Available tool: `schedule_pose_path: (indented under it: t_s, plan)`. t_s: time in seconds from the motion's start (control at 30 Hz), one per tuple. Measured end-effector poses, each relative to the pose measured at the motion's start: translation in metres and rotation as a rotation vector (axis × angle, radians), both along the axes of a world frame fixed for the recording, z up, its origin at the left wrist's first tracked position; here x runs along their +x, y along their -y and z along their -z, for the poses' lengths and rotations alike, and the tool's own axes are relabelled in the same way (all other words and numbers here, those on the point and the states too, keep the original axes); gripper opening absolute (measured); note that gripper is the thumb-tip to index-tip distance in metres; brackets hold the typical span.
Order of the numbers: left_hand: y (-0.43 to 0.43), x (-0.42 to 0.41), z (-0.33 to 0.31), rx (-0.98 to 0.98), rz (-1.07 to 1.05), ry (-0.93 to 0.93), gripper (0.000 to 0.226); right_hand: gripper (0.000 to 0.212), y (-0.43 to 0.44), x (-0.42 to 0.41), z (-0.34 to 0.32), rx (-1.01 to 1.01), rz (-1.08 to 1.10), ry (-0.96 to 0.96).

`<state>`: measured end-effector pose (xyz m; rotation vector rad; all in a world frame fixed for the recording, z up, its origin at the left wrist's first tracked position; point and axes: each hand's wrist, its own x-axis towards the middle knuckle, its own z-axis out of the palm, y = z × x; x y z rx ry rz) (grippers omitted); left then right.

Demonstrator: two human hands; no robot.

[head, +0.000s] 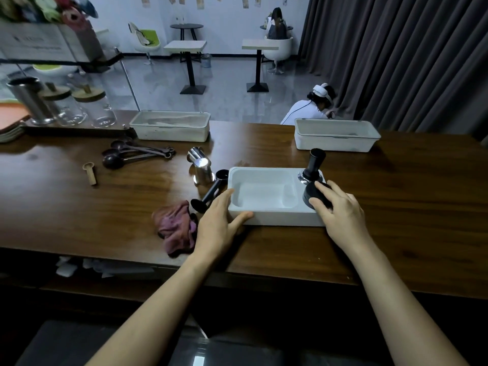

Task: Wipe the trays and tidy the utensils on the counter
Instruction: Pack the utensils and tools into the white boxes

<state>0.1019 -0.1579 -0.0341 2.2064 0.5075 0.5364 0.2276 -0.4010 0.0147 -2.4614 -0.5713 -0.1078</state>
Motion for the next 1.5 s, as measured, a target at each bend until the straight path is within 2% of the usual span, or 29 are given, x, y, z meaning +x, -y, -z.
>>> schedule_pose_path:
  t_s: [0.13,0.27,0.33,0.5,0.63,0.8,0.97,1.1,1.27,1.37,1.5]
  plan:
    - [0.0,-0.001,-0.001,-0.003,0.022,0.009,0.078,0.051,-0.005,-0.007,0.004,0.063,0.043,-0.012]
    - [-0.002,-0.002,-0.001,-0.003,0.046,0.025,0.079,0.048,-0.038,-0.032,0.004,0.135,0.046,0.249]
    - [-0.005,-0.004,0.0,0.023,0.074,0.025,0.079,0.043,-0.066,-0.038,0.001,0.12,0.008,0.317]
    - [-0.02,-0.005,0.011,0.09,0.183,0.018,0.074,0.036,-0.129,-0.041,-0.009,0.066,-0.215,0.11]
    - [-0.022,0.002,0.017,0.083,0.197,0.027,0.069,0.031,-0.177,-0.041,-0.026,0.031,-0.303,0.092]
    - [-0.024,0.002,0.017,0.036,0.199,0.028,0.053,0.026,-0.247,-0.02,-0.031,-0.1,-0.293,0.048]
    - [-0.023,0.001,0.017,0.062,0.212,0.023,0.061,0.01,-0.289,0.006,-0.014,-0.161,-0.255,-0.003]
    - [-0.024,0.003,0.017,0.084,0.205,-0.025,0.064,0.02,-0.294,0.01,-0.006,-0.086,-0.238,-0.042]
    - [-0.026,0.005,0.021,0.103,0.214,-0.032,0.069,0.037,-0.275,-0.002,-0.028,0.12,-0.167,-0.017]
    - [-0.025,0.003,0.021,0.111,0.229,-0.026,0.073,0.033,-0.242,-0.005,-0.043,0.231,-0.066,0.037]
    - [-0.024,0.001,0.017,0.092,0.233,-0.02,0.076,0.03,-0.187,-0.002,-0.045,0.274,0.076,0.061]
